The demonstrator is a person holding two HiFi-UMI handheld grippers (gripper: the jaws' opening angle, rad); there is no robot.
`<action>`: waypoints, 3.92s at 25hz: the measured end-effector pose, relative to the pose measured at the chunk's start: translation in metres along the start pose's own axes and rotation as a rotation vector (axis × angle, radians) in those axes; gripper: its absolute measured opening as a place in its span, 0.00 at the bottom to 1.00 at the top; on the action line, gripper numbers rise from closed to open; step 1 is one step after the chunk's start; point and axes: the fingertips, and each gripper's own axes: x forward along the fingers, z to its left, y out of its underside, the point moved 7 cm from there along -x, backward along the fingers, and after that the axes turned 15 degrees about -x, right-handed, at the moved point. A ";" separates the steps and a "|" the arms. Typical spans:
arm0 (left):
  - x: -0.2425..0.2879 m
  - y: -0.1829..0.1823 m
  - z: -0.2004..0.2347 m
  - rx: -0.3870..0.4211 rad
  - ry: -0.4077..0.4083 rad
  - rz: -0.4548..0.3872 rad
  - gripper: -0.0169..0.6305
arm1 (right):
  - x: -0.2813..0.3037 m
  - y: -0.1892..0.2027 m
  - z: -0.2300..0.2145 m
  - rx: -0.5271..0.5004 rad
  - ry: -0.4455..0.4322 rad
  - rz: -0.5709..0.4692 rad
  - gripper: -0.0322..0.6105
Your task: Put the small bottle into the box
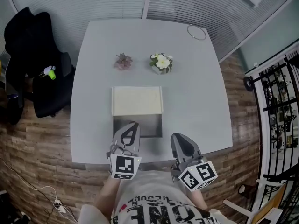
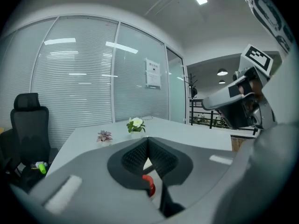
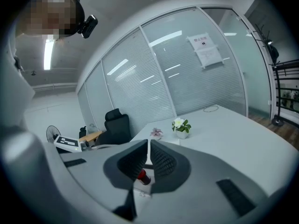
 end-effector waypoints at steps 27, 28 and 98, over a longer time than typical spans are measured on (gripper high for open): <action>-0.066 -0.103 -0.058 0.011 -0.092 -0.318 0.04 | -0.076 0.006 -0.007 -0.029 -0.016 -0.114 0.09; -0.071 -0.104 -0.061 0.014 -0.096 -0.325 0.04 | -0.078 0.005 -0.007 -0.032 -0.017 -0.120 0.09; -0.116 -0.065 -0.032 -0.147 -0.099 -0.256 0.04 | -0.028 -0.032 0.043 -0.101 -0.099 -0.106 0.09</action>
